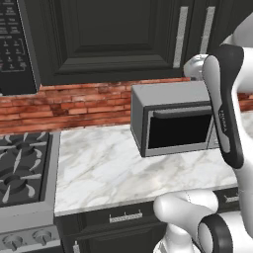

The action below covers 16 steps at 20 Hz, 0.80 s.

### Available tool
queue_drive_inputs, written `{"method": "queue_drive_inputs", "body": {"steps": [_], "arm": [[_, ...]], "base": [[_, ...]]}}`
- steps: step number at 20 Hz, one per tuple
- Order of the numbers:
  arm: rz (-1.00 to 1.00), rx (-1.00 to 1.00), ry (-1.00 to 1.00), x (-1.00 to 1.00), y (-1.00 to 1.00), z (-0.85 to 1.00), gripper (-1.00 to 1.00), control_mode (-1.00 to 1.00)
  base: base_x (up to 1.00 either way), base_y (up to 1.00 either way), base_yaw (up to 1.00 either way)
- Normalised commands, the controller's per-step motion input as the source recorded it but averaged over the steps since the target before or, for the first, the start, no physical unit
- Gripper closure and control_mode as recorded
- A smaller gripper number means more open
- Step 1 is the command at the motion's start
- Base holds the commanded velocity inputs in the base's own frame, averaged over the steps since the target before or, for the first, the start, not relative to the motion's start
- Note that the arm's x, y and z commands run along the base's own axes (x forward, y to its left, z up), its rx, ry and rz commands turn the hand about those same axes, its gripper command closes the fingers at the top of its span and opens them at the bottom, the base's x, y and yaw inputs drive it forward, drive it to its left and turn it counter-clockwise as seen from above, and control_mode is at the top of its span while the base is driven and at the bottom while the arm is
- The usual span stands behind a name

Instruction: Move the bowls from the cabinet to the plates on the dining table.

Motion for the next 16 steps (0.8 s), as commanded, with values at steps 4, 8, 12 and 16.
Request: {"method": "queue_drive_inputs", "body": {"steps": [4, 8, 12, 16], "arm": [[0.00, -0.04, 0.00, 0.03, 0.00, 0.22, -1.00, -1.00], [0.00, -0.10, 0.00, 0.23, 0.00, 0.07, -1.00, -1.00], [0.00, -0.12, 0.00, 0.36, 0.00, 0.00, -1.00, -1.00], [0.00, -0.08, 0.00, 0.36, 0.00, 0.05, -1.00, -1.00]], "base": [[0.00, 0.00, 0.00], [0.00, 0.00, 0.00], [0.00, 0.00, 0.00], [0.00, 0.00, 0.00]]}}
